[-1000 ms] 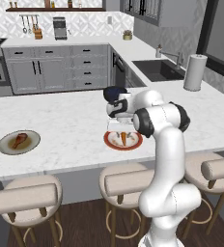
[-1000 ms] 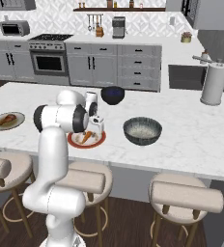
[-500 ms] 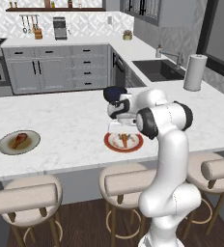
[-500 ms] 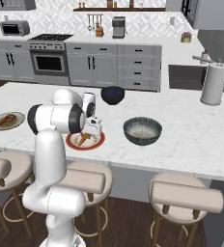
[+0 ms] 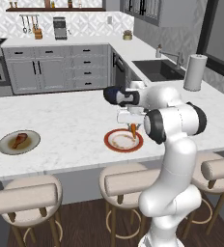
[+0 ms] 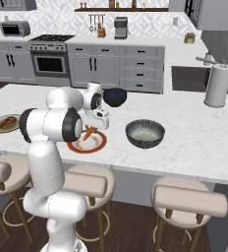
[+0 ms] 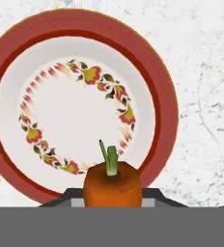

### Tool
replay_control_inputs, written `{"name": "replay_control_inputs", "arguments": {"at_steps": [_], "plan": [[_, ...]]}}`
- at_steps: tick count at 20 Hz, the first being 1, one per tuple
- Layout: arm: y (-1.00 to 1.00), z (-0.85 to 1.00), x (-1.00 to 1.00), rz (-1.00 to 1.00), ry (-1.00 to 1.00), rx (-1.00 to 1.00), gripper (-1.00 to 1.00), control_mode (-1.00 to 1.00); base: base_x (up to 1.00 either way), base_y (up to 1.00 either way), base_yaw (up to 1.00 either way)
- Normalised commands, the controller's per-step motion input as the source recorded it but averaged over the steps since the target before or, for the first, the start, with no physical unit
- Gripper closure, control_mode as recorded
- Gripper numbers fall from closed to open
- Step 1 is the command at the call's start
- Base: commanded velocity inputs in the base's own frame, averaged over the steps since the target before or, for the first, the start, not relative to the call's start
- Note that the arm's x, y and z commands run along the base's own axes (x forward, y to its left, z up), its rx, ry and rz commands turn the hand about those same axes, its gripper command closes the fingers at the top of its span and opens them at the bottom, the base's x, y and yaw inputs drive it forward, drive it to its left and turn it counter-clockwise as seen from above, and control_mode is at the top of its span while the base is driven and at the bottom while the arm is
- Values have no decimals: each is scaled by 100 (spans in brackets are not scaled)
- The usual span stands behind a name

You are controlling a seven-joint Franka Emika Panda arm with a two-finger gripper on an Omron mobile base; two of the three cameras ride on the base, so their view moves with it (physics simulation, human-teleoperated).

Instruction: Pick the chicken drumstick and carrot from their plates and place them in the bowl. Then put the bowl in the fridge.

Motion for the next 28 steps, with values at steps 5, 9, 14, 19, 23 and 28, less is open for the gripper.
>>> {"name": "replay_control_inputs", "arguments": {"at_steps": [5,9,14,19,23,28], "plan": [[-70,55,0,-11,0,0,100,-100,0,0,0],[-53,38,0,-18,0,-3,100,-100,0,0,0],[-39,26,0,-26,2,-10,100,-100,0,0,0],[-29,5,-5,-26,0,-17,100,-100,0,0,0],[0,0,-63,-18,-21,-22,100,-100,0,0,0],[-18,0,-44,-11,-27,-18,100,-100,0,0,0]]}}
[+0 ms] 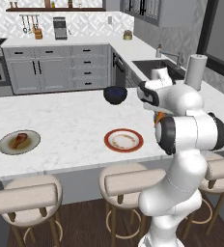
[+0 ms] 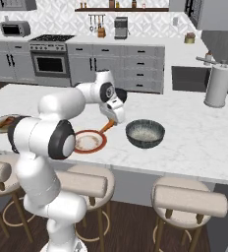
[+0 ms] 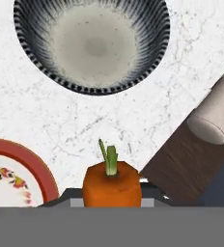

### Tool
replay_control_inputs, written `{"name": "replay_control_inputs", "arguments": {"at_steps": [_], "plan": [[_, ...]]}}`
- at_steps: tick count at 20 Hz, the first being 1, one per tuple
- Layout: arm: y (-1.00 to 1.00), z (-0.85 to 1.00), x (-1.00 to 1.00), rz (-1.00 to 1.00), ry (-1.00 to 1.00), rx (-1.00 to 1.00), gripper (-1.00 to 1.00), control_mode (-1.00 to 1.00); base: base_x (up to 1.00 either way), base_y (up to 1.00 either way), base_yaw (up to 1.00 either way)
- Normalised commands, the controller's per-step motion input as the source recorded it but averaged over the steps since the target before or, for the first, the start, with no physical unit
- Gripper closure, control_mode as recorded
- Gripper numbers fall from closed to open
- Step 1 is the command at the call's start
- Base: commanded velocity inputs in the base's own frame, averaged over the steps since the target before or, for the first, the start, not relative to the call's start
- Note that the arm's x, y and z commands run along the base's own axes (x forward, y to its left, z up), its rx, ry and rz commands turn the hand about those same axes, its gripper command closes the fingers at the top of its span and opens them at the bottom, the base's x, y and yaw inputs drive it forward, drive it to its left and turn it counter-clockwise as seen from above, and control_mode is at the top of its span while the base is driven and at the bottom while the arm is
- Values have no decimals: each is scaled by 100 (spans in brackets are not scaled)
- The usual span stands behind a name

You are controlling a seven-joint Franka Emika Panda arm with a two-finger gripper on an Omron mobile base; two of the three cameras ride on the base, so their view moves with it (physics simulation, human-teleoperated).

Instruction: Pick the chicken drumstick and carrot from their plates and place them in the bowl. Then put the bowl in the fridge.

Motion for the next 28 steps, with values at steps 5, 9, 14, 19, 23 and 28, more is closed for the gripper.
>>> {"name": "replay_control_inputs", "arguments": {"at_steps": [5,9,14,19,23,28], "plan": [[-61,0,7,-5,-16,-4,100,-100,0,0,0],[-59,13,50,0,1,4,100,-100,0,0,0],[-45,11,64,0,7,16,100,-100,0,0,0],[-22,-14,60,1,2,10,100,-100,0,0,0],[-17,-39,47,0,0,0,100,-100,0,0,0],[-4,-61,23,0,0,-1,100,-100,0,0,0]]}}
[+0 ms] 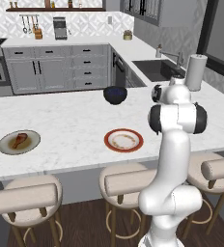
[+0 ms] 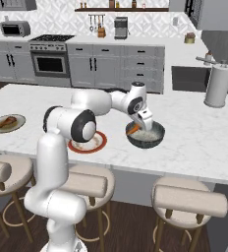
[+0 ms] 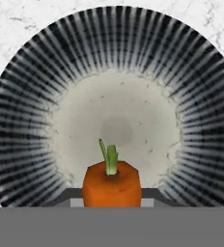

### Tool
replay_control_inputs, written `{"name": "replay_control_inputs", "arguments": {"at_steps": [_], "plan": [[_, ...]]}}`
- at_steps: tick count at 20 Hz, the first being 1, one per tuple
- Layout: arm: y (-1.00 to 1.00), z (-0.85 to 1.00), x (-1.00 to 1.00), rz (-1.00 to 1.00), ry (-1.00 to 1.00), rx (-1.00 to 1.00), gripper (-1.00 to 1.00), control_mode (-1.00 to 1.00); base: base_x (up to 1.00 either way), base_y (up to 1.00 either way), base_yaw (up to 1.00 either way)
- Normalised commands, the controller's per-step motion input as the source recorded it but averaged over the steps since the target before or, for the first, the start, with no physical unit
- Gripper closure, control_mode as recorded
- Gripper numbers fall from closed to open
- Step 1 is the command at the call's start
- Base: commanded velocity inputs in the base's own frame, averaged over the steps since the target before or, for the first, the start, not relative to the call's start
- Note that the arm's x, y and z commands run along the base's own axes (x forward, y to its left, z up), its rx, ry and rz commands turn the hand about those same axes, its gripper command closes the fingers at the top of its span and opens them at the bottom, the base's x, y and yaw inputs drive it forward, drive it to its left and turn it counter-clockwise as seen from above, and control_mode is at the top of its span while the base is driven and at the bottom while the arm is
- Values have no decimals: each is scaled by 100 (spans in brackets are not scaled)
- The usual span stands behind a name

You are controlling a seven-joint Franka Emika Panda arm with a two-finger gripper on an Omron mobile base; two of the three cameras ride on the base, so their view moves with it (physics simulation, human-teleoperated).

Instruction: Pick the chicken drumstick and carrot from their plates and place them in the bowl. Then put the bowl in the fridge.

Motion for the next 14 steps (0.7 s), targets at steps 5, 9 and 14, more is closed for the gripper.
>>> {"name": "replay_control_inputs", "arguments": {"at_steps": [5,9,14], "plan": [[-35,-21,33,0,0,1,100,-100,0,0,0],[-22,1,28,0,7,8,100,-100,0,0,0],[-26,1,4,-2,13,13,100,-100,0,0,0]]}}
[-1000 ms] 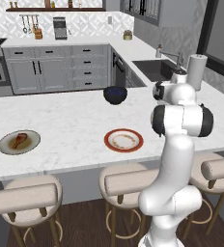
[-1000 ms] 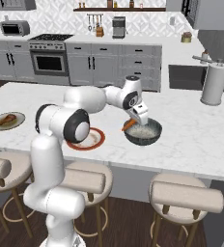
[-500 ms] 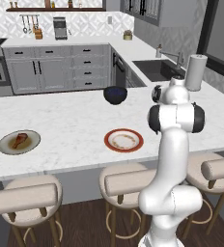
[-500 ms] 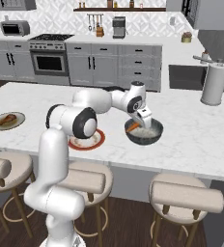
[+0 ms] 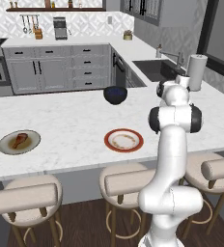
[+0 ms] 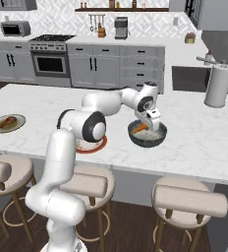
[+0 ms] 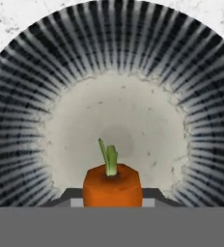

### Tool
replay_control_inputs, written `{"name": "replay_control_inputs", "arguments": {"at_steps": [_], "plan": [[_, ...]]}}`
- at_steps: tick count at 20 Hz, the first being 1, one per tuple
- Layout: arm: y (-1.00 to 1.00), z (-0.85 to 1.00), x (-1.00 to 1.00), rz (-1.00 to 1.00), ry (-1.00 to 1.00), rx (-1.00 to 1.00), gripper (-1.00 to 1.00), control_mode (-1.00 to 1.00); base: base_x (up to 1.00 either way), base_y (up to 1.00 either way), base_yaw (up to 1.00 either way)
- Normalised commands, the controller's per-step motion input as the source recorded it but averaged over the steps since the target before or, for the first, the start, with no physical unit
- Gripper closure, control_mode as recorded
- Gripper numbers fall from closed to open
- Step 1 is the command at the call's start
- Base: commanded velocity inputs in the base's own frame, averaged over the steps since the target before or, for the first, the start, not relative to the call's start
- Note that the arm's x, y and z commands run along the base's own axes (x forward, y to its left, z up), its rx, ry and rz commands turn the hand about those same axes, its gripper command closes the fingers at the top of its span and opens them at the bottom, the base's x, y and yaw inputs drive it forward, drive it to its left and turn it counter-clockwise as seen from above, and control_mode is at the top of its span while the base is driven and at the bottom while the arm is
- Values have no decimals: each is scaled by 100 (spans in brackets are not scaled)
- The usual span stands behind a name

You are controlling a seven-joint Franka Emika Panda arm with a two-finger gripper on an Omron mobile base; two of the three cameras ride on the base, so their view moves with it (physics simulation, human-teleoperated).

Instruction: Pick the chicken drumstick and carrot from their plates and place them in the bowl. Then put the bowl in the fridge.

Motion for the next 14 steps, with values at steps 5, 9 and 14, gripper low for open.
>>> {"name": "replay_control_inputs", "arguments": {"at_steps": [5,9,14], "plan": [[-9,-48,4,-1,3,0,100,-100,0,0,0],[1,-33,26,-2,-2,-3,-100,-100,0,0,0],[17,0,-3,-7,-3,0,-100,-100,0,0,0]]}}
